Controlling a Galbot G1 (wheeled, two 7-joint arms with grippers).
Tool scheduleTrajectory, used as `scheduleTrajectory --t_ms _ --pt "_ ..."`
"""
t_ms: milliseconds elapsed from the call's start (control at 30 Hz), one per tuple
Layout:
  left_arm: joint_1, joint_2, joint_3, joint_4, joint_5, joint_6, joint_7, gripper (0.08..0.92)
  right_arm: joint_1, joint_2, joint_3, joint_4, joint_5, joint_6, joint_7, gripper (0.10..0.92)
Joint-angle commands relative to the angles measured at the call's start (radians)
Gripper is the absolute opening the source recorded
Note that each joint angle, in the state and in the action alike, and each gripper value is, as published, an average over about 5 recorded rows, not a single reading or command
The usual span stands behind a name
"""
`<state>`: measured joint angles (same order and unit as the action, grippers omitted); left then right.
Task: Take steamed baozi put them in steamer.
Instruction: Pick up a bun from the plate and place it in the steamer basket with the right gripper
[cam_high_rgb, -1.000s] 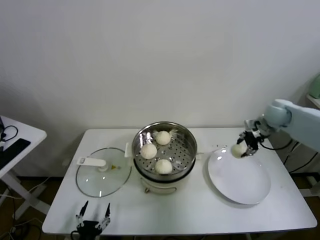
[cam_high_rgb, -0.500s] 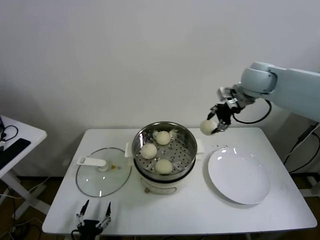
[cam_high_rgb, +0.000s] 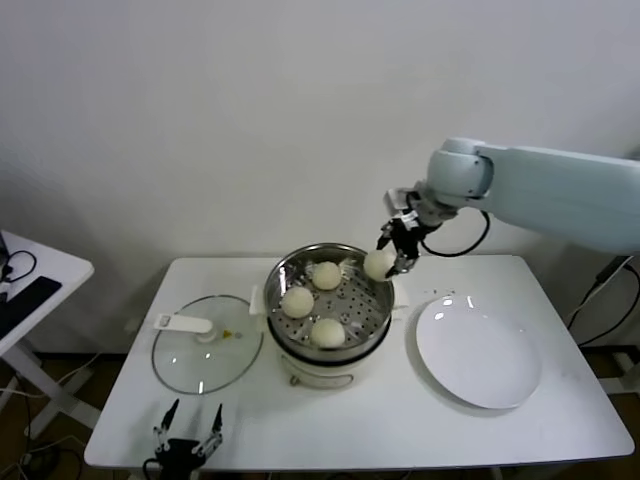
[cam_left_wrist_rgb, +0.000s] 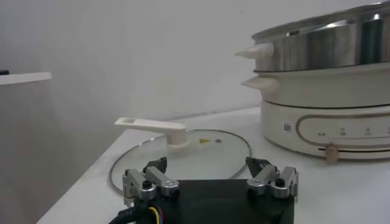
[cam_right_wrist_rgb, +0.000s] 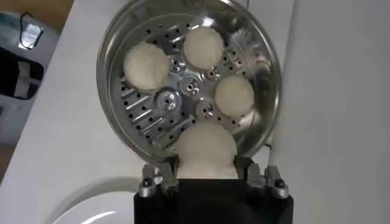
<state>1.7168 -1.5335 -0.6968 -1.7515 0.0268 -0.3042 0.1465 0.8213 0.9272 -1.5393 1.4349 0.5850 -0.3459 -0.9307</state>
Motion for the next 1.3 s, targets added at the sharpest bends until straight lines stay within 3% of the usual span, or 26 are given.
scheduleTrajectory --t_ms 33,1033,1133,1300 --pt "-0.001 0.000 -0.002 0.007 0.000 -0.001 0.000 0.823 -0.187 0.051 0.052 -0.032 -0.054 -0.025 0.033 0.619" --pt "-0.006 0.001 -0.004 0.014 0.008 -0.012 -0.003 0.823 -0.292 0.110 0.113 -0.155 -0.116 -0.011 0.047 0.623" --pt "-0.005 0.001 -0.005 0.014 0.008 -0.012 -0.003 0.823 -0.277 0.102 0.110 -0.146 -0.076 -0.008 0.048 0.652" --pt "-0.004 0.002 -0.008 0.011 0.007 -0.012 -0.003 0.823 -0.189 0.060 0.087 -0.112 -0.005 -0.002 0.042 0.775"
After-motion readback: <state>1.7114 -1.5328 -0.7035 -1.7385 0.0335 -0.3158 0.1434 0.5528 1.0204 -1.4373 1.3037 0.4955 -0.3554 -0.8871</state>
